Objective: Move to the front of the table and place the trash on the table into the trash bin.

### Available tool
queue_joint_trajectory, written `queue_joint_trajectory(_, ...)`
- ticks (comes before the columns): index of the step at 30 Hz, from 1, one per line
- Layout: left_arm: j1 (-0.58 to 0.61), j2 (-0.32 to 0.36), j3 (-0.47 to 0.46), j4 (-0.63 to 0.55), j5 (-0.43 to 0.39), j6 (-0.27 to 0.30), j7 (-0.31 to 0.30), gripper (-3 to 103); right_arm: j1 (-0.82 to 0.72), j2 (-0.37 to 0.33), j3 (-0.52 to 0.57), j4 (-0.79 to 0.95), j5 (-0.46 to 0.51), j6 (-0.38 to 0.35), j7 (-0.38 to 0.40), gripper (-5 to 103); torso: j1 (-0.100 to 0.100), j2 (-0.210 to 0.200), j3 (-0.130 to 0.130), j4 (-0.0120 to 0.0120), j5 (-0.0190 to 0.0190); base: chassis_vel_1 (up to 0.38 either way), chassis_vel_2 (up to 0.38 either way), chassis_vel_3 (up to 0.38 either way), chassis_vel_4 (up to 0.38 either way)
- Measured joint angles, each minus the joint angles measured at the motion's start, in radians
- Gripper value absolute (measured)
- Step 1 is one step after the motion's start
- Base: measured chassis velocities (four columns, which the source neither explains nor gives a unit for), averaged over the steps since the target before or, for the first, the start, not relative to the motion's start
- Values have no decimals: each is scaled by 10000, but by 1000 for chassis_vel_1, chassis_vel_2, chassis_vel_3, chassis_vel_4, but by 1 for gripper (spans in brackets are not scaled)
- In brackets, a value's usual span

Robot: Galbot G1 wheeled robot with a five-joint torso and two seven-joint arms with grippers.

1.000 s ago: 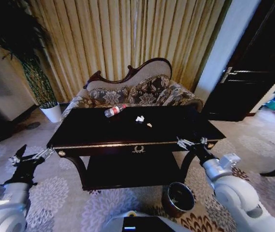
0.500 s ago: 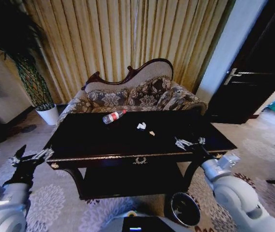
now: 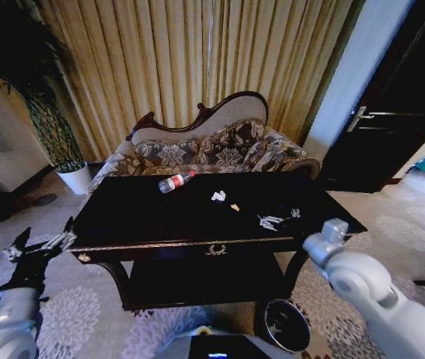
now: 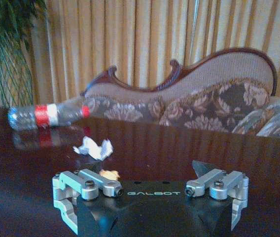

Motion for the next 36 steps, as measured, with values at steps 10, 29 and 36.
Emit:
queue_joint_trajectory(10,47,-94,43,0,42,19,-74,100,2286,-126,-2059,-1332,573,-924,595,100,0,0,0,-2,1,0,0,0,0)
queue_joint_trajectory(29,180,-144,9,0,173,31,-116,100,4420,266,-3760,-2023,1382,-1845,1179,100,0,0,-1,-1,0,0,0,0,0)
queue_joint_trajectory(36,182,-167,26,0,208,31,-117,100,4649,470,-4109,-2260,1476,-1864,1431,100,-1,0,-1,-2,0,0,0,0,0)
